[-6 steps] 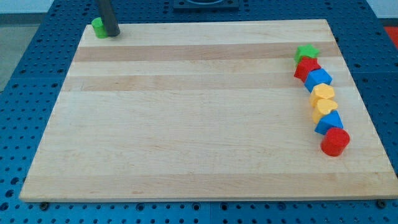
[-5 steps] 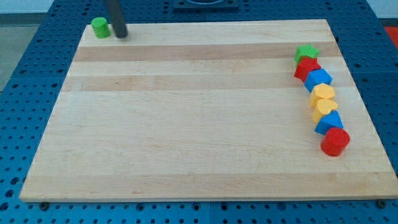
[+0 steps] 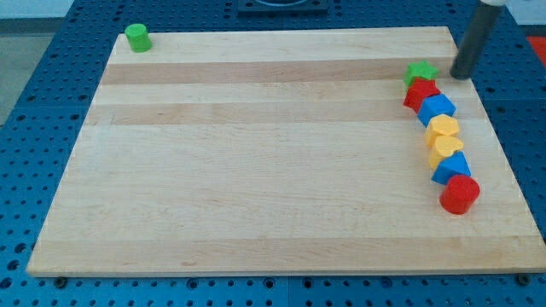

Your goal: Separate the green star with red star to the left

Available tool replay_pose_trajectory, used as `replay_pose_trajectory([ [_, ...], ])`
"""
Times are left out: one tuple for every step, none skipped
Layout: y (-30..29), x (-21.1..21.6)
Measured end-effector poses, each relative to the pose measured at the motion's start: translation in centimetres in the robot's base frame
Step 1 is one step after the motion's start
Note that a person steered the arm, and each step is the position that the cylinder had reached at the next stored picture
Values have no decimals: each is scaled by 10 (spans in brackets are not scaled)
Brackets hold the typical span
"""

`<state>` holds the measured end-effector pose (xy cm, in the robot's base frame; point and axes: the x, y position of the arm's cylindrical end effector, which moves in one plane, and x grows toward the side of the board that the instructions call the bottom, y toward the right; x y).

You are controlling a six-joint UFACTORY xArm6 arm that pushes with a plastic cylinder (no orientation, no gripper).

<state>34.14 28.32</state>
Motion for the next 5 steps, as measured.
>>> replay_pose_trajectory([
  [-21,7],
  [-38,-15],
  [-65,-27],
  [-80,-26],
  [-96,-23],
])
